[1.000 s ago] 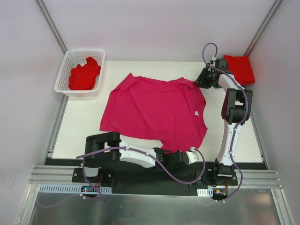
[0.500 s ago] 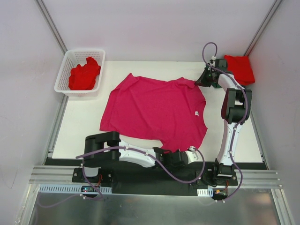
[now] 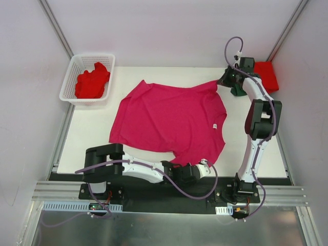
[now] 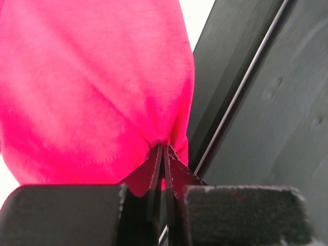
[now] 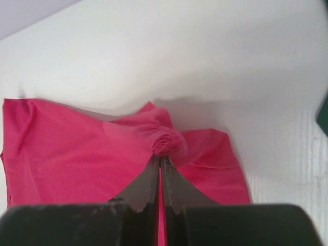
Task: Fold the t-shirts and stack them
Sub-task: Flatten out the tshirt
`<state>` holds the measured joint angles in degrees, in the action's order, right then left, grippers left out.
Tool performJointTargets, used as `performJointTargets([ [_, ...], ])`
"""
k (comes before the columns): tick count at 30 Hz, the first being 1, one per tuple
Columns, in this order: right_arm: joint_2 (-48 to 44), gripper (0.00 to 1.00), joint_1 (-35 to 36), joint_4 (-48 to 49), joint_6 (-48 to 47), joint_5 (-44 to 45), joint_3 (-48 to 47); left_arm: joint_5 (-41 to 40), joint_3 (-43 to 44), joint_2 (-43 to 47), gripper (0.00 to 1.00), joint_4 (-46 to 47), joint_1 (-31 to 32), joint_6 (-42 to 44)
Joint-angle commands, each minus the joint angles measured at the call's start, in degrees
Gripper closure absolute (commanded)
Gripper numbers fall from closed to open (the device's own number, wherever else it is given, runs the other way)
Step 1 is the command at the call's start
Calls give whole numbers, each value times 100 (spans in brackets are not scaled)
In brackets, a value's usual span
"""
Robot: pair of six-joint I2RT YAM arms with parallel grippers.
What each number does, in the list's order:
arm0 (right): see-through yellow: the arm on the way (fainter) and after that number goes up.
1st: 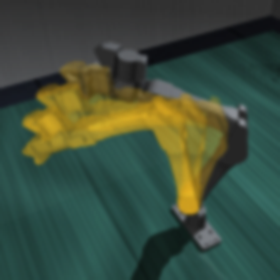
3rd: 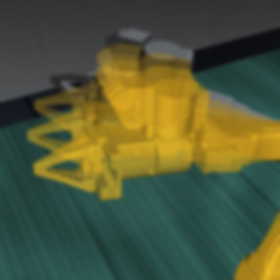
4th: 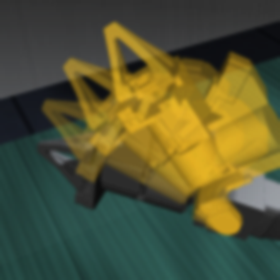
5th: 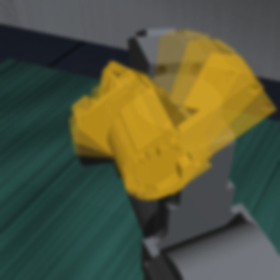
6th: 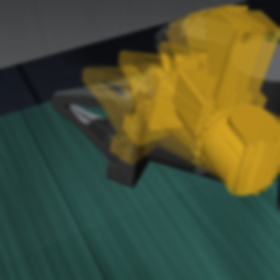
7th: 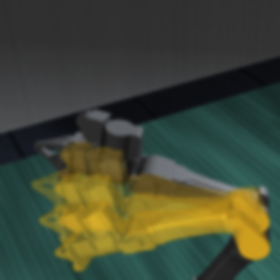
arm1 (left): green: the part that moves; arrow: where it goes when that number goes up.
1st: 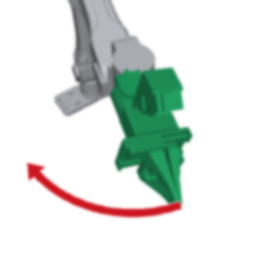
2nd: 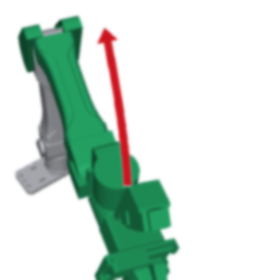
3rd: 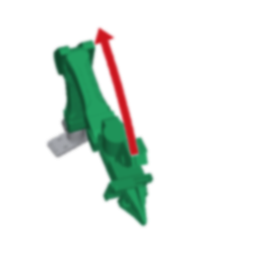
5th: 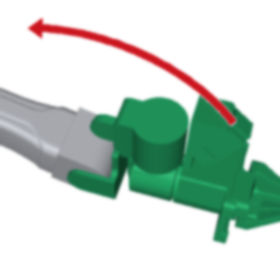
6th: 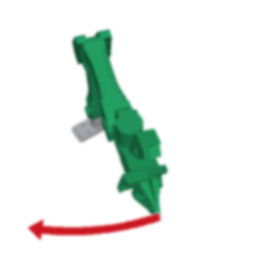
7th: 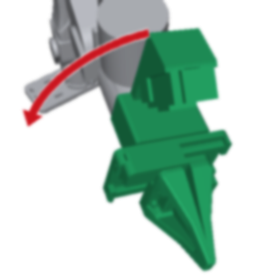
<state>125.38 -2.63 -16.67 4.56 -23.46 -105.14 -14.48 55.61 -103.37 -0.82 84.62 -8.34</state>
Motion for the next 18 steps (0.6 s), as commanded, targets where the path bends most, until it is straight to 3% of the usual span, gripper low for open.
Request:
performJointTargets([
  [1, -830, 99, 35, 181, -201, 166, -15, -555, -200, 703, 100, -419, -139, -220],
  [10, -1455, 99, 17, -91, -421, 509, -296, -1293, -43, 2389, 100, -1489, -183, -379],
  [18, -2149, 99, -97, 110, -412, 930, 186, -2761, 397, 4183, 100, -2528, -516, -291],
])
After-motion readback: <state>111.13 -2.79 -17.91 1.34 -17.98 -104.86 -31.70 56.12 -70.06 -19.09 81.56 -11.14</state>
